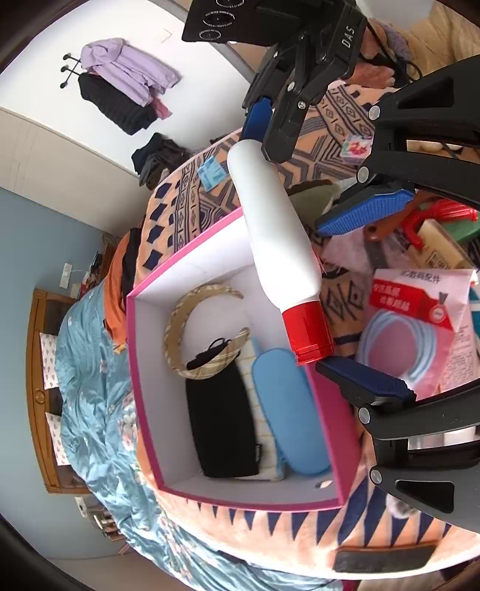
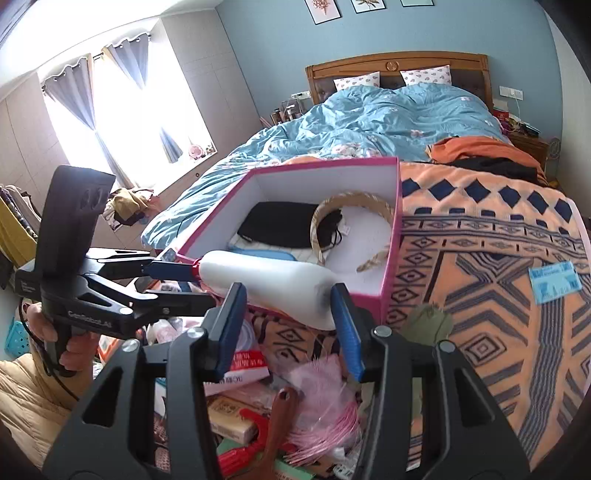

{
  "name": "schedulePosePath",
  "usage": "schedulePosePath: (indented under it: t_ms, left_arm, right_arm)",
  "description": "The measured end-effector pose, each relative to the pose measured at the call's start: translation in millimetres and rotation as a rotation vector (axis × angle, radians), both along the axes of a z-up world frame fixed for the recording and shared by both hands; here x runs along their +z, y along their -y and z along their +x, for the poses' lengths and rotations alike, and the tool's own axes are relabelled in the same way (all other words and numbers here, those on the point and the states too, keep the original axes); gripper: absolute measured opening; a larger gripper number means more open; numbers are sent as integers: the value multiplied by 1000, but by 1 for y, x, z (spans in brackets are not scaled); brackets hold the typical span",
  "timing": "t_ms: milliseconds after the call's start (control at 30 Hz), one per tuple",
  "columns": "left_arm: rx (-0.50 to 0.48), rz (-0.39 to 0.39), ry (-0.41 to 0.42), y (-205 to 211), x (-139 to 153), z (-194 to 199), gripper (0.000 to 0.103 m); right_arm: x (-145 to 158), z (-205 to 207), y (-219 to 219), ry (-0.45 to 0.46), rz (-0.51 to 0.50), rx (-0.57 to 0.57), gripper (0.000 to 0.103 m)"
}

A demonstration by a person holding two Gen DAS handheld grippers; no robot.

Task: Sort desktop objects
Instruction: 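Lift the white bottle with the left gripper over the box rim, then lower the white bottle into the pink box beside the blue case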

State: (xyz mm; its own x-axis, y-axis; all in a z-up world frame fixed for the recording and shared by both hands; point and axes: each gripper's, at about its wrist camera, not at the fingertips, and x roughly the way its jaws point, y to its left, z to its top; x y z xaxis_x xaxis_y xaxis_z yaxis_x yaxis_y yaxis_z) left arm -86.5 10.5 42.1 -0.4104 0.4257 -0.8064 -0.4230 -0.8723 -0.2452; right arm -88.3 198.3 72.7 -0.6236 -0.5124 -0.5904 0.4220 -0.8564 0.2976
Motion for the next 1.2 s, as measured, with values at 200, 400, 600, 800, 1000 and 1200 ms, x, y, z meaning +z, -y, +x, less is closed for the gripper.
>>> schedulePosePath:
  t_ms: [200,400,600,800,1000,1200]
  left_arm:
    - [13,1,38,1,-3,-22,68]
    - [24,-13,60,1,-8,-36,68]
    - [34,-28,82,0,-13,-48,68]
    - [41,-30,121,-1,-23,-57,68]
    - [31,-31,179,-2,-35,-67,68]
    - [25,-19,243,0,-43,-77,69]
  right_arm:
    - [5,-17,-1,5,-2,2,50]
    - [-3,-39,-2,45,-10,0,50]
    - [-11,-53,-1,78,-11,-3,50]
    - [-18,-63,1,116,-4,-2,50]
    - [-27,-73,0,167,5,-8,50]
    - [-32,-81,3,212,37,-11,50]
